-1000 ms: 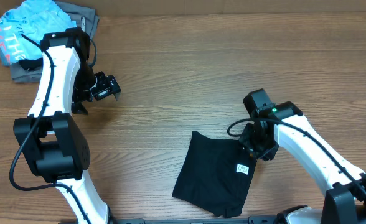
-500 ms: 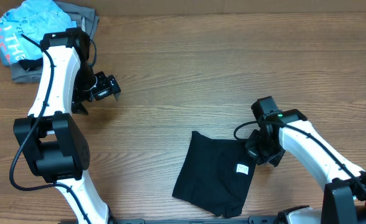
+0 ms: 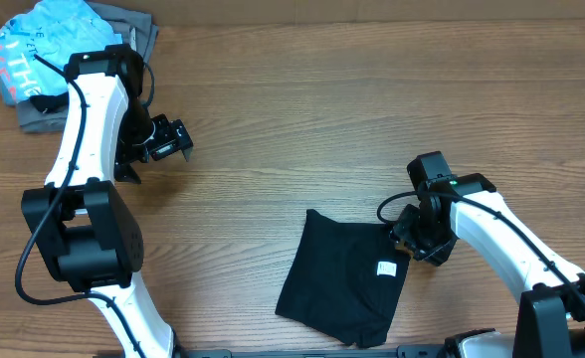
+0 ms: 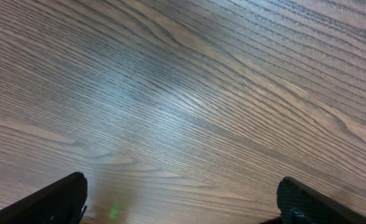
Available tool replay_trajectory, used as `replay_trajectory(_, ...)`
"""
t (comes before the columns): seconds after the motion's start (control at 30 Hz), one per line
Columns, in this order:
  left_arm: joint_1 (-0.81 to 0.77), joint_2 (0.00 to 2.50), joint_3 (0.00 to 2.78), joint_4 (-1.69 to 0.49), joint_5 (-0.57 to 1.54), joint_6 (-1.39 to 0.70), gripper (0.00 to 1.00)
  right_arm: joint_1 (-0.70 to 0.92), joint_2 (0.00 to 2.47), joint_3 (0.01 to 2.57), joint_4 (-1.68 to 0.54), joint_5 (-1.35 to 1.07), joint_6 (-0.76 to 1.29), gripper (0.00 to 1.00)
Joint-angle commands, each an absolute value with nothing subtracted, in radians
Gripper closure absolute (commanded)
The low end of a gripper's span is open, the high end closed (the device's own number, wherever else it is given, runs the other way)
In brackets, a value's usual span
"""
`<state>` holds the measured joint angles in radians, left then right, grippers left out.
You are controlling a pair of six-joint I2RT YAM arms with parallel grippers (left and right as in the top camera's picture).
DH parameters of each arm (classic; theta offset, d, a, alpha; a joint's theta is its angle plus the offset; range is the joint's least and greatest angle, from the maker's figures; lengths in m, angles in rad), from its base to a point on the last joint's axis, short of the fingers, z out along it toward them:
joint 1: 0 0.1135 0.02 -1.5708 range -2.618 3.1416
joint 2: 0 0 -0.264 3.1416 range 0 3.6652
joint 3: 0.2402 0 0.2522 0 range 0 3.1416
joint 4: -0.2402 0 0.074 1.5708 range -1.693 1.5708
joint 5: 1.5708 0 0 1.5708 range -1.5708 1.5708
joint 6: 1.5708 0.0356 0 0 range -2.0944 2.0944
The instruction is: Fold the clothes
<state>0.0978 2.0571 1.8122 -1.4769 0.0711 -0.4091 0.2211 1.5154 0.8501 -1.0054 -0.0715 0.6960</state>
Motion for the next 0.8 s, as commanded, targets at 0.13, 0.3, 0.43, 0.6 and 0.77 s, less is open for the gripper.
replay_trajectory(0.13, 0.09, 2.033, 1.807, -1.476, 0.078, -0.389, 0.0, 0.199, 1.5, 0.915, -1.031, -0.057, 0.646, 0.43)
replay_trajectory(0.3, 0.09, 2.034, 1.807, -1.468, 0.078, -0.389, 0.0, 0.144, 1.5, 1.017, -1.132, -0.013, 0.646, 0.42)
replay_trajectory(0.43, 0.09, 2.033, 1.807, -1.467, 0.078, -0.389, 0.0, 0.142, 1.5, 1.069, -1.148, -0.138, 0.547, 0.4)
replay_trajectory(0.6, 0.09, 2.034, 1.807, -1.461, 0.078, -0.389, 0.0, 0.143, 1.5, 1.017, -1.103, -0.308, 0.444, 0.41)
replay_trajectory(0.77, 0.09, 2.033, 1.807, -1.463, 0.078, -0.389, 0.0, 0.143, 1.501, 0.899, -1.016, -0.31, 0.449, 0.44)
